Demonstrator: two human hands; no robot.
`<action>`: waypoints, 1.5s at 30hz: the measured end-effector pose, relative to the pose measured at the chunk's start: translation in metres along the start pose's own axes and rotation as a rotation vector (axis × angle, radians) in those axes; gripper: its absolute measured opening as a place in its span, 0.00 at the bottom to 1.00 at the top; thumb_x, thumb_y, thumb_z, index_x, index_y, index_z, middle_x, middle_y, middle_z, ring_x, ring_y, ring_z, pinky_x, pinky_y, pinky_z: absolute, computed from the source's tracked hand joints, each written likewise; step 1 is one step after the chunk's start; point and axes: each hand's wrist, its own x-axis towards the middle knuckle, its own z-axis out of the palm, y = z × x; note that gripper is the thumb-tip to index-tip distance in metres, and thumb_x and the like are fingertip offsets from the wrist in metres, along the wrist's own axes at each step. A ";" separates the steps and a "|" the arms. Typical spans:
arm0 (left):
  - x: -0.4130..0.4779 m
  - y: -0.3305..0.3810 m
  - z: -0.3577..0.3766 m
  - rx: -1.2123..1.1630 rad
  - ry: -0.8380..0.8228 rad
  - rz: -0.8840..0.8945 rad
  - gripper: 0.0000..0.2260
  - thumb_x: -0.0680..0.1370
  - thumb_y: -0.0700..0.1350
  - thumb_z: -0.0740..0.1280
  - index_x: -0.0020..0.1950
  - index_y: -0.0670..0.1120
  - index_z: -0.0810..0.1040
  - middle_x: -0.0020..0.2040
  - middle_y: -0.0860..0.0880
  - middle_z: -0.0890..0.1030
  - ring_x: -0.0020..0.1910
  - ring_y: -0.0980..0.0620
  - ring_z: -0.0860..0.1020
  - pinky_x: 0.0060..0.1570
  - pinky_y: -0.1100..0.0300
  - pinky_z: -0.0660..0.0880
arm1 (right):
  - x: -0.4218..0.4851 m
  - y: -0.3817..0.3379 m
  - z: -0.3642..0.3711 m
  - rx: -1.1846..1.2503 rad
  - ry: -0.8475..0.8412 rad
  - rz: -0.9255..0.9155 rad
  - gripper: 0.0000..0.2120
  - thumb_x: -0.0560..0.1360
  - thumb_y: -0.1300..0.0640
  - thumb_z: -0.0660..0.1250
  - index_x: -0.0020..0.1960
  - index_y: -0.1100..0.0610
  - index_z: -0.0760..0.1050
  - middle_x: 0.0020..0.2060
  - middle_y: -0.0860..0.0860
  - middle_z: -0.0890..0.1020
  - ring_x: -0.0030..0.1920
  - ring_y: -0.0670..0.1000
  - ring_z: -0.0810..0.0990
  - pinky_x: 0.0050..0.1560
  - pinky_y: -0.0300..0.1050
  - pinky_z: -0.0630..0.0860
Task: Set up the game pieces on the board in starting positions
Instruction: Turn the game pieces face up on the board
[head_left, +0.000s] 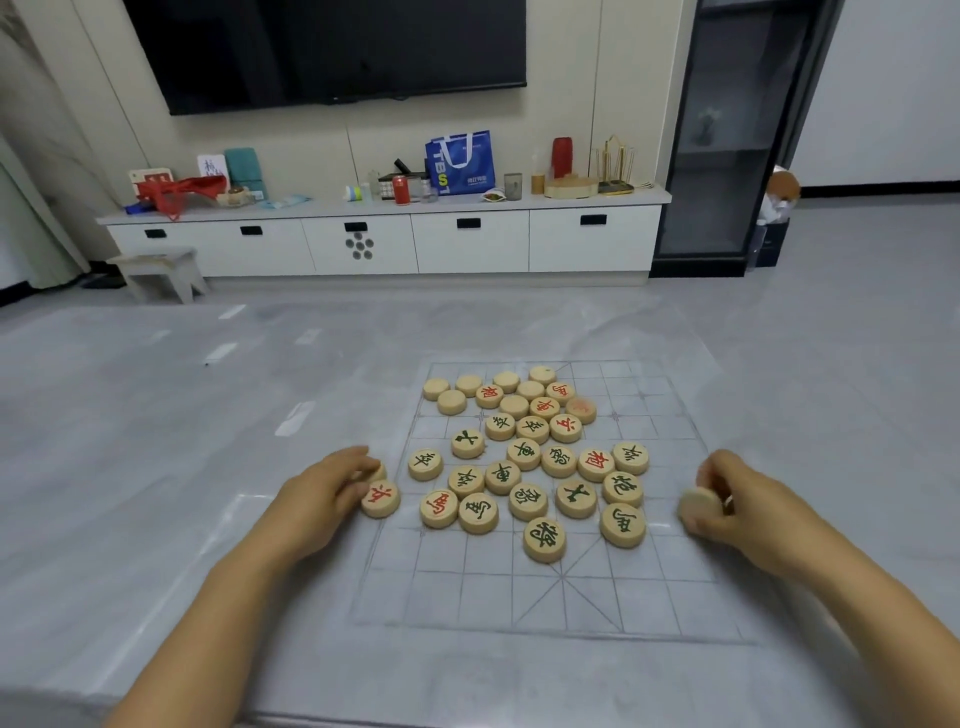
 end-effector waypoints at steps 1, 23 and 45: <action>-0.005 -0.001 -0.002 -0.033 -0.023 0.003 0.14 0.79 0.41 0.61 0.64 0.48 0.73 0.70 0.53 0.69 0.65 0.52 0.71 0.64 0.60 0.65 | -0.007 -0.004 0.003 -0.039 -0.067 -0.059 0.10 0.71 0.56 0.69 0.41 0.51 0.67 0.39 0.47 0.75 0.38 0.47 0.72 0.38 0.40 0.67; -0.061 0.065 0.023 -0.087 0.196 0.296 0.09 0.73 0.48 0.68 0.42 0.54 0.68 0.41 0.55 0.70 0.39 0.55 0.72 0.37 0.65 0.69 | -0.038 -0.037 0.049 -0.119 -0.021 -0.365 0.22 0.73 0.46 0.66 0.66 0.48 0.69 0.54 0.43 0.69 0.53 0.43 0.70 0.55 0.37 0.71; 0.034 0.058 0.031 -0.319 0.236 -0.094 0.12 0.79 0.41 0.60 0.62 0.48 0.73 0.62 0.47 0.73 0.58 0.50 0.73 0.58 0.56 0.70 | -0.014 -0.058 0.049 -0.035 -0.048 -0.272 0.18 0.71 0.41 0.66 0.58 0.44 0.70 0.49 0.41 0.72 0.48 0.44 0.73 0.48 0.39 0.72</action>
